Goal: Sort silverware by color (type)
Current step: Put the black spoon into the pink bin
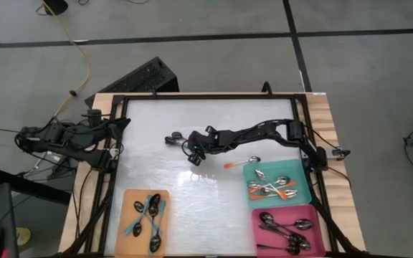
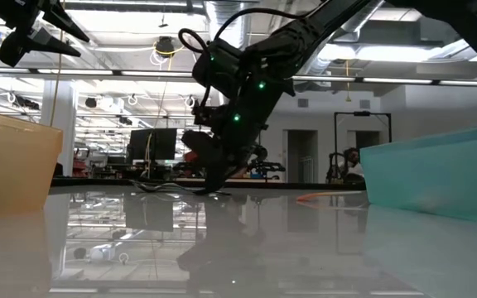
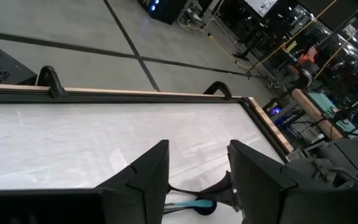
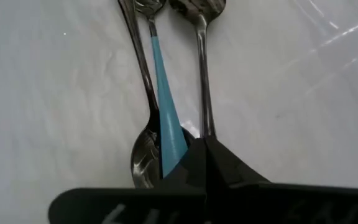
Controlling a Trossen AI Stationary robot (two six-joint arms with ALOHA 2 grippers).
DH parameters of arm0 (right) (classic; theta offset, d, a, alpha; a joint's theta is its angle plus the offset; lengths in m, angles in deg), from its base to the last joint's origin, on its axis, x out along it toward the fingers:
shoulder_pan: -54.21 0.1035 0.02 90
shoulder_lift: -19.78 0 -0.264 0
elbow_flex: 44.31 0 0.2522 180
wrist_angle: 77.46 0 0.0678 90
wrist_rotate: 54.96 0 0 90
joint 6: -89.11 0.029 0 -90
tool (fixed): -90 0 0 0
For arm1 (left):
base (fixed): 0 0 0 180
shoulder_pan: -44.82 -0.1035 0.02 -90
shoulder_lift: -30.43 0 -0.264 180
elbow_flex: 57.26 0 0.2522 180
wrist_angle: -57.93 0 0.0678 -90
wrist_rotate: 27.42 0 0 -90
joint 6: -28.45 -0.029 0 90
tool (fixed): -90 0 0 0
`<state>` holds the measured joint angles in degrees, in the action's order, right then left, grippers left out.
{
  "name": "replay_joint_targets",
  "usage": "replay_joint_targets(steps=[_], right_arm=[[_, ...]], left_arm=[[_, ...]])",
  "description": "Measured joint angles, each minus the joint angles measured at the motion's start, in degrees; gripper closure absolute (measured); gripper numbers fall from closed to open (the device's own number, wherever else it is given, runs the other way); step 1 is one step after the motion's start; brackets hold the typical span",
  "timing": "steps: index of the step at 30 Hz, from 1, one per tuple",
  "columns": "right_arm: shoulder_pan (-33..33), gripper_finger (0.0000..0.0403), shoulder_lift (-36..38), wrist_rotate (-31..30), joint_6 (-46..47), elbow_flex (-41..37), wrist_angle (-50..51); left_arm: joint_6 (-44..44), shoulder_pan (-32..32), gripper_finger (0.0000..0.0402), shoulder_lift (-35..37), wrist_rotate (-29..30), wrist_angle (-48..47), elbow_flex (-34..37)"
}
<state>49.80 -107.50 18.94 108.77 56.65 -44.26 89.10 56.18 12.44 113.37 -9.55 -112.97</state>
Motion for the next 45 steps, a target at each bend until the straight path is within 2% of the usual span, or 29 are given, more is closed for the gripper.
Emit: replay_joint_targets(steps=[14,23,28,31,41,45], right_arm=[[4.3,0.0400,4.2,0.4,3.0,-0.6,4.1],[6.8,0.0402,7.7,-6.7,3.0,-0.5,7.7],[7.4,0.0400,8.4,-7.8,0.4,-0.4,7.8],[6.8,0.0374,8.2,-6.1,2.7,-0.4,8.4],[5.4,0.0225,7.8,-4.8,3.9,-1.9,7.9],[5.3,0.0193,7.9,-4.8,6.5,-5.2,4.7]], left_arm=[[0.3,0.0,0.0251,0.0,-0.1,-1.0,0.0],[0.3,0.0,0.0251,0.0,-0.1,-1.0,0.0],[0.5,0.0,0.0251,0.0,-0.1,-1.0,0.0],[0.5,0.0,0.0251,0.0,-0.1,-1.0,0.0],[0.5,0.0,0.0251,0.0,-0.1,-1.0,0.0],[0.5,0.0,0.0251,0.0,-0.1,-1.0,0.0]])
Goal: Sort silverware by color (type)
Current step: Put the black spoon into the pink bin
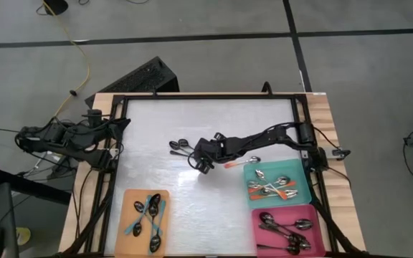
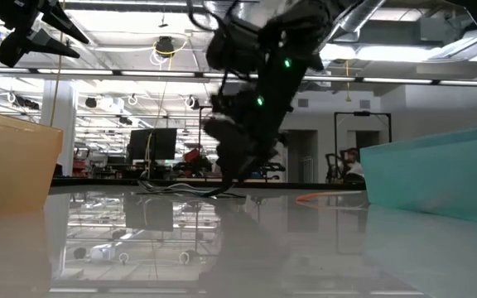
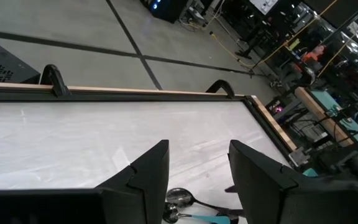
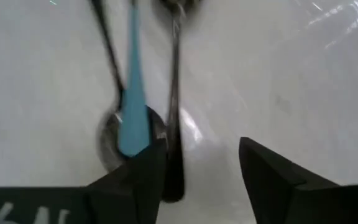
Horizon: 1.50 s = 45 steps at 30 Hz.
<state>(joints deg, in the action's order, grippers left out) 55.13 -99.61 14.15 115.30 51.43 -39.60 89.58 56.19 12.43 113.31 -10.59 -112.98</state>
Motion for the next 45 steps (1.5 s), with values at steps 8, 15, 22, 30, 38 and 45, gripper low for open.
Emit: replay_joint_targets(steps=[8,15,22,30,38,45], right_arm=[[0.2,0.0196,0.0,0.8,2.3,-4.4,-5.3],[0.2,0.0258,0.1,2.4,2.7,-4.4,-5.3],[0.2,0.0390,0.2,4.1,2.5,-4.3,-5.1],[0.5,0.0398,0.3,4.0,2.4,-4.1,-4.8],[2.6,0.0381,0.1,5.2,0.6,-1.9,-4.3],[5.3,0.0301,0.1,0.3,-9.2,-1.7,-5.9]], left_arm=[[0.1,0.0,0.0251,0.0,0.0,0.0,0.0],[0.2,0.0,0.0251,0.0,0.0,0.0,0.0],[0.9,0.0,0.0251,0.0,0.0,0.0,0.0],[0.8,0.0,0.0251,0.0,0.0,0.0,0.0],[0.8,0.0,0.0251,0.0,0.0,0.0,0.0],[0.8,0.0,0.0251,0.0,0.0,0.0,0.0]])
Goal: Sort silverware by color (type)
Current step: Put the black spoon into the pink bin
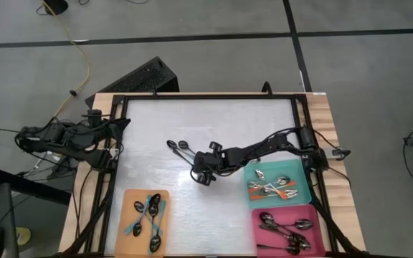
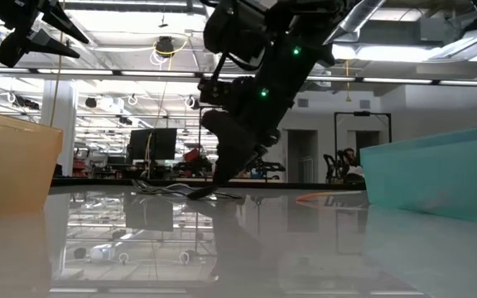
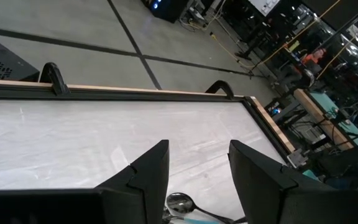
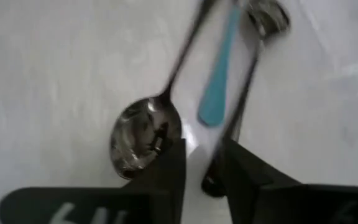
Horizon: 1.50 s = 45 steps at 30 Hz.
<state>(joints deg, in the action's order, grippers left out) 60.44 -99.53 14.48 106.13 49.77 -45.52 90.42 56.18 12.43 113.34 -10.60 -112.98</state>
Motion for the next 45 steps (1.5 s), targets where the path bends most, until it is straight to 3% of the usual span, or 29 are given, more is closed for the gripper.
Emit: replay_joint_targets(steps=[8,14,26,33,39,45], right_arm=[[4.6,0.0213,0.0,-0.4,-25.8,0.0,-1.5],[6.6,0.0185,0.0,-0.4,-36.8,0.0,-4.0],[11.8,0.0192,0.1,-1.5,-39.0,0.1,-7.0],[9.9,0.0192,0.1,-3.3,-34.3,0.1,-6.3],[7.7,0.0192,0.0,2.6,-32.9,0.1,-6.7],[8.4,0.0192,0.0,2.7,-32.9,0.1,-6.8]], left_arm=[[0.1,0.0,0.0251,0.0,0.0,0.0,0.0],[0.1,0.0,0.0251,0.0,0.0,0.0,0.0],[0.2,0.0,0.0251,0.0,-0.6,0.0,0.0],[0.2,0.0,0.0251,0.0,-0.6,0.0,0.0],[0.7,0.0,0.0251,0.0,-0.8,0.0,0.0],[0.7,0.0,0.0251,0.0,-0.8,-0.1,0.0]])
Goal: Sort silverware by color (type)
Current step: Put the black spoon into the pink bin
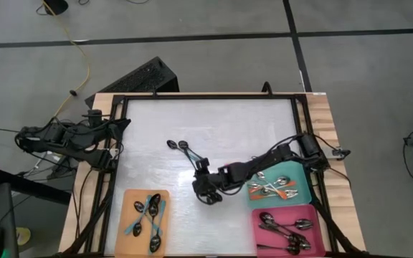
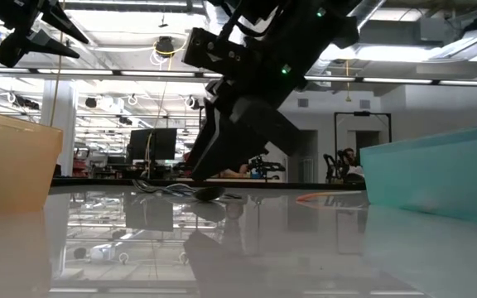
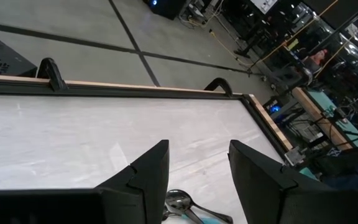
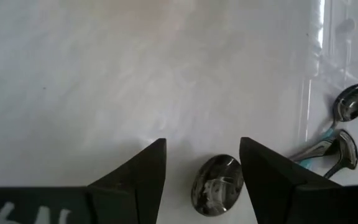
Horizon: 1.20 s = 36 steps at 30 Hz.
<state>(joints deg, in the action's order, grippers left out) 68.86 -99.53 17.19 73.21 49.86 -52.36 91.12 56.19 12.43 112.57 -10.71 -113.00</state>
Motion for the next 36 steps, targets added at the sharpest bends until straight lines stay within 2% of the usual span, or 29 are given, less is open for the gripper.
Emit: replay_joint_targets(steps=[12,19,24,32,36], right_arm=[[-2.1,0.0192,0.1,-3.6,2.1,-7.0,-4.7],[-2.4,0.0199,-0.1,-3.8,2.0,-7.3,-8.4],[-2.5,0.0249,-0.1,-3.4,2.4,-7.3,-8.2],[-2.4,0.0385,-0.1,-3.3,3.6,-7.3,-8.5],[-2.3,0.0391,-0.1,-3.4,4.3,-7.2,-8.5]], left_arm=[[-0.4,0.0,0.0251,0.0,0.3,-0.2,0.0],[-0.6,0.0,0.0251,0.0,0.8,-0.2,0.0],[-0.6,0.0,0.0251,0.0,1.5,-0.2,0.0],[-0.3,0.0,0.0251,0.0,1.5,-0.1,0.0],[-0.1,0.0,0.0251,0.0,1.5,-0.1,0.0]])
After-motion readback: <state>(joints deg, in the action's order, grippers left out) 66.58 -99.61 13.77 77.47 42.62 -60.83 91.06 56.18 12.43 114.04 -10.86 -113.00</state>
